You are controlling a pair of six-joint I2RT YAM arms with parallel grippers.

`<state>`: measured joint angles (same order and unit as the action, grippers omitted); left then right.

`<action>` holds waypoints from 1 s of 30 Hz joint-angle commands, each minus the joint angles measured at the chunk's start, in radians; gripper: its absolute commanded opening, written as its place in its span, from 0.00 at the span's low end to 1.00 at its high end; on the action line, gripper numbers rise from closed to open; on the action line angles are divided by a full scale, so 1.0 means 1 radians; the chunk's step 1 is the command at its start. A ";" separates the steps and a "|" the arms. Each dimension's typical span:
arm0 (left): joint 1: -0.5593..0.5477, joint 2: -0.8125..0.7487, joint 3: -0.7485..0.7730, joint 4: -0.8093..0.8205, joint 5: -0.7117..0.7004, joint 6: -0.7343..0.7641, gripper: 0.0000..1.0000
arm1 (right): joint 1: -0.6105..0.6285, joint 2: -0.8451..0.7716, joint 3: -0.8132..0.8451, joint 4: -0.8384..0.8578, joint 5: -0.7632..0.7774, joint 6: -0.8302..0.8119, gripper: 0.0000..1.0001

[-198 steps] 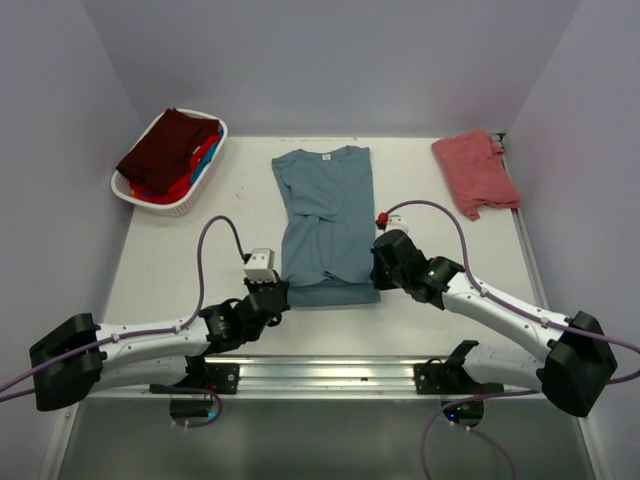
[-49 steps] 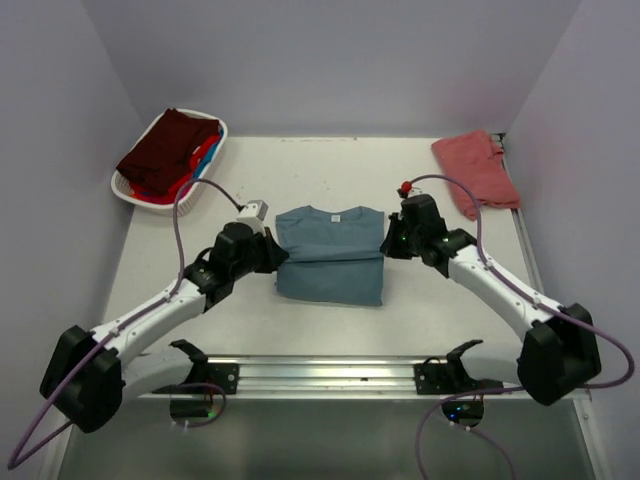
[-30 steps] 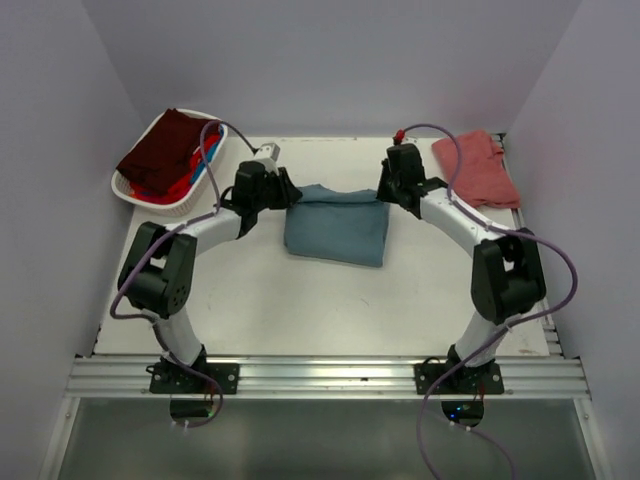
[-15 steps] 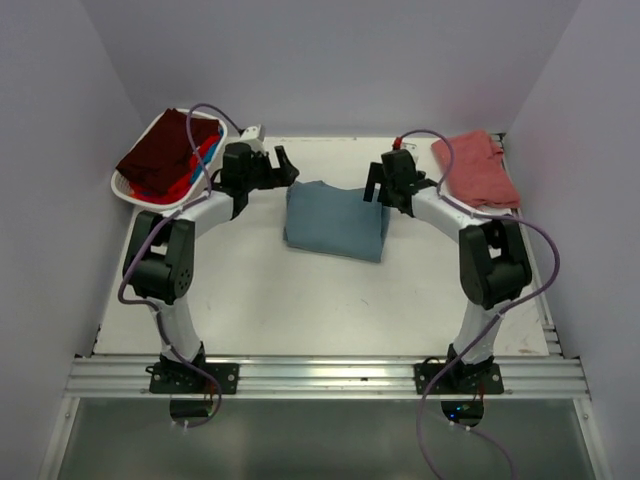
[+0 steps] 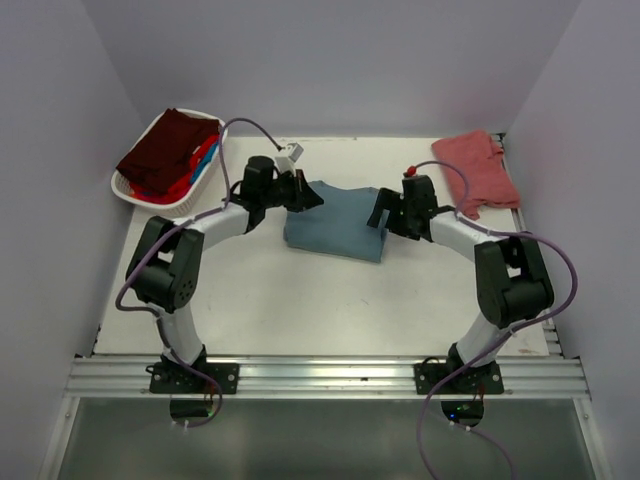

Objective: Fold and stack the t-shirts
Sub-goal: Fold the tshirt, then neatly place the folded tshirt to the corner

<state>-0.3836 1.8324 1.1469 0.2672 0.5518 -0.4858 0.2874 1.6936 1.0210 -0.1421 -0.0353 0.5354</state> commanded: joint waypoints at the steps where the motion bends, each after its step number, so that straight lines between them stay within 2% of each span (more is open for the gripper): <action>1: -0.020 0.037 -0.004 0.006 0.004 -0.037 0.00 | -0.033 0.021 -0.041 0.105 -0.118 0.052 0.99; 10: -0.074 0.217 0.034 0.012 -0.113 -0.050 0.00 | -0.067 0.104 -0.058 0.182 -0.224 0.089 0.99; 16: -0.074 0.329 0.094 -0.098 -0.246 -0.010 0.00 | -0.068 0.193 -0.041 0.245 -0.304 0.130 0.99; 24: -0.074 0.380 0.086 -0.066 -0.205 -0.022 0.00 | -0.044 0.374 0.047 0.269 -0.380 0.179 0.99; 27: -0.074 0.369 0.071 -0.049 -0.190 -0.023 0.00 | -0.010 0.422 0.097 0.271 -0.422 0.179 0.90; 30: -0.074 0.346 0.056 -0.048 -0.184 -0.017 0.00 | 0.024 0.437 0.134 0.266 -0.466 0.172 0.65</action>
<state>-0.4603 2.1468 1.2503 0.2882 0.4118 -0.5354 0.2577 2.0506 1.1614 0.2646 -0.4519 0.7158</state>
